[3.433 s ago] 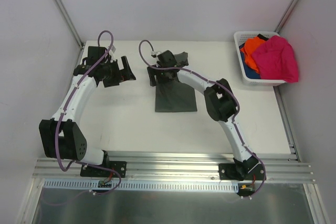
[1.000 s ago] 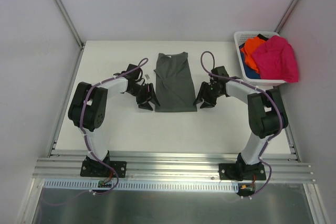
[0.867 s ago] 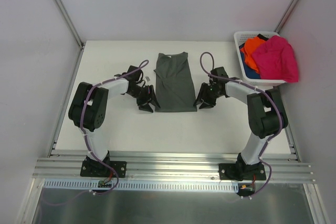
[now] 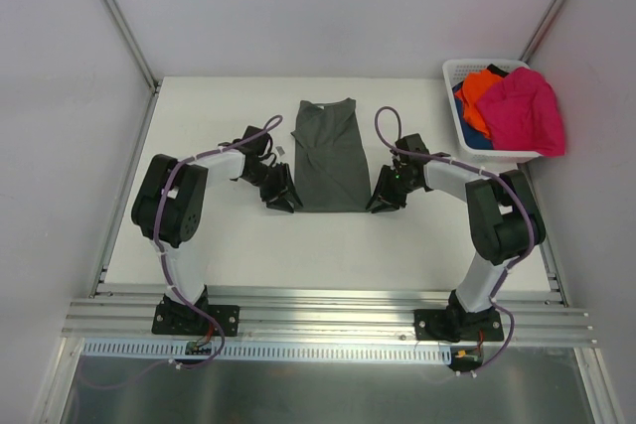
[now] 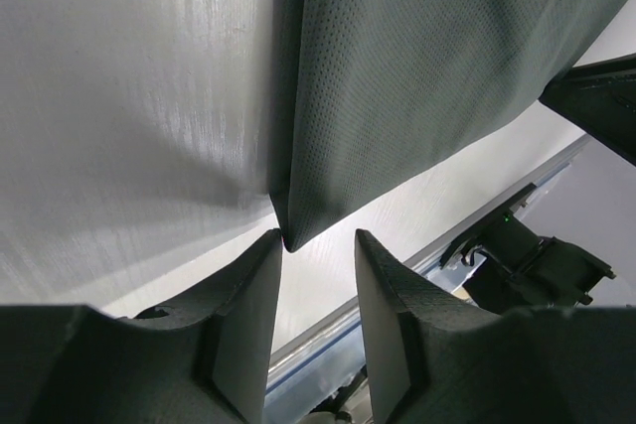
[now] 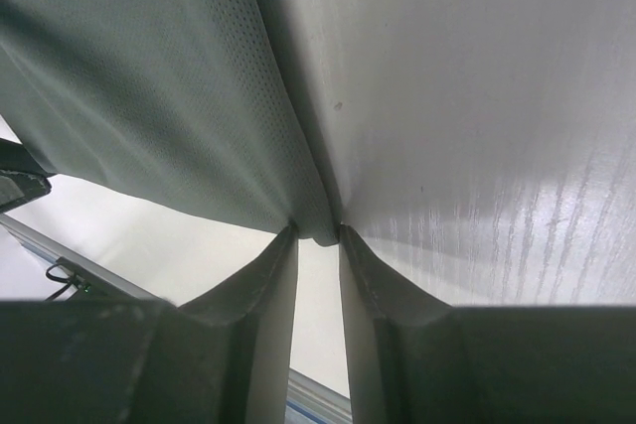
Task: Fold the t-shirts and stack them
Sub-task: Fold the tshirt
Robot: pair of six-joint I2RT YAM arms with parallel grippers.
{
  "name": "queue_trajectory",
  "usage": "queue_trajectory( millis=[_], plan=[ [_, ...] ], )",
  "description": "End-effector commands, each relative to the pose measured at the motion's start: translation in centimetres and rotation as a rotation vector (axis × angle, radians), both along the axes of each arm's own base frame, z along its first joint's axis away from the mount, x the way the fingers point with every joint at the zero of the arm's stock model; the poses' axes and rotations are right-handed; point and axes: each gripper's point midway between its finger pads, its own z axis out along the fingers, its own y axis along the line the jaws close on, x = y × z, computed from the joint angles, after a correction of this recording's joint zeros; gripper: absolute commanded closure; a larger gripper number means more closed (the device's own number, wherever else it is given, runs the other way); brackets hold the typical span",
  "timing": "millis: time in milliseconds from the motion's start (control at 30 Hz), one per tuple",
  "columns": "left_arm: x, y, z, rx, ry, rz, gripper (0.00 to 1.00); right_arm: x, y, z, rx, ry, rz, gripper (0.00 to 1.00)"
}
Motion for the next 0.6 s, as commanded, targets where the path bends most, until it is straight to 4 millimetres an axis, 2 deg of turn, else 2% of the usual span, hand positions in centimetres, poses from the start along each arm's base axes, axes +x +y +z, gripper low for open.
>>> queue_trajectory(
  millis=[0, 167, 267, 567],
  plan=[
    [-0.66, -0.65, -0.08, -0.022, 0.022, -0.016, 0.65, 0.41, 0.68, 1.20, 0.032, -0.033, 0.011, 0.74],
    [-0.63, -0.74, -0.24, -0.026, 0.029, -0.013, 0.69, 0.35, 0.79, 1.14, 0.037, -0.033, 0.014, 0.76],
    [-0.70, -0.84, -0.36, -0.029, 0.032, -0.015, 0.78, 0.42, 0.76, 1.13, 0.037, -0.033, 0.012, 0.76],
    [-0.69, -0.95, -0.03, -0.040, 0.029, -0.014, 0.92, 0.59, 1.00, 1.33, 0.046, -0.042, 0.024, 0.85]
  ],
)
